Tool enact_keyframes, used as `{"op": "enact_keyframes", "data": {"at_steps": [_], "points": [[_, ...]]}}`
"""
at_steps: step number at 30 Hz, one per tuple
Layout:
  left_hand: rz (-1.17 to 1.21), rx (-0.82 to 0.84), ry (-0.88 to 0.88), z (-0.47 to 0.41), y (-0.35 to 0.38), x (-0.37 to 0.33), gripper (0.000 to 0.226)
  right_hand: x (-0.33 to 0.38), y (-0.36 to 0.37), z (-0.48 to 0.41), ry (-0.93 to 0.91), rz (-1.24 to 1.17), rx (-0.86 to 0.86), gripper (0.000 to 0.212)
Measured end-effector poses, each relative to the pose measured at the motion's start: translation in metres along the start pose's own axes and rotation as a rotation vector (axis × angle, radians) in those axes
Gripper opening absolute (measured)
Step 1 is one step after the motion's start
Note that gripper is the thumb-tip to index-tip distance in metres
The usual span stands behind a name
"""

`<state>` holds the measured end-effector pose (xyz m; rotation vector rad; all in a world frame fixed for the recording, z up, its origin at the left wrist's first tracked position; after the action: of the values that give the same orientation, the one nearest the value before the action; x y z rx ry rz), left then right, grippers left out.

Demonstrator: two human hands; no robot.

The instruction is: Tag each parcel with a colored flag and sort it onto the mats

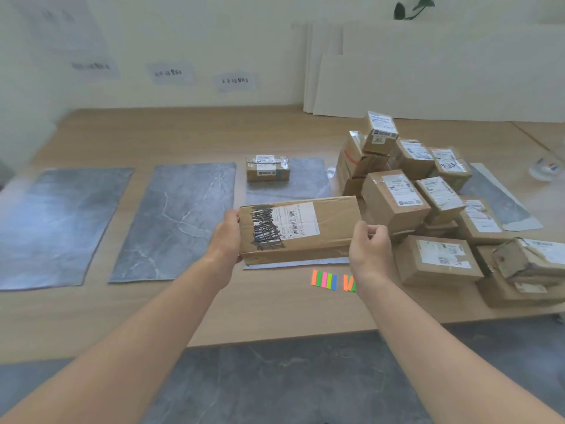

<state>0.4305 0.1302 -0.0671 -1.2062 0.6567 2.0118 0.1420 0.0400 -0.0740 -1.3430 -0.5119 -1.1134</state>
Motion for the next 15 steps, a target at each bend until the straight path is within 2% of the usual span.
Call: {"op": "enact_keyframes", "data": {"at_steps": [6,8,15], "points": [[0.021,-0.111,-0.039,-0.005,-0.049,0.033,0.038,-0.013,0.051,0.012,-0.001,-0.007,0.079,0.019],[0.02,-0.154,-0.05,-0.006,-0.063,0.049,0.037,-0.025,0.069,0.015,0.011,0.012,0.128,0.025],[0.033,-0.272,-0.1,-0.004,-0.106,0.104,0.036,-0.075,0.11,0.026,0.04,0.085,0.285,0.019]]}}
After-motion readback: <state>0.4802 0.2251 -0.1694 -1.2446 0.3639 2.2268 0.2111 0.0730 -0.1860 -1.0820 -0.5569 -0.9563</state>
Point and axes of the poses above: each hand's wrist, its own z-axis away from the middle knuckle, its own y-axis out of the palm, x = y × z, the point moved 9 cm from there along -z, towards the middle knuckle, and after that the axes turned 9 degrees about z, right-handed, at the moved point
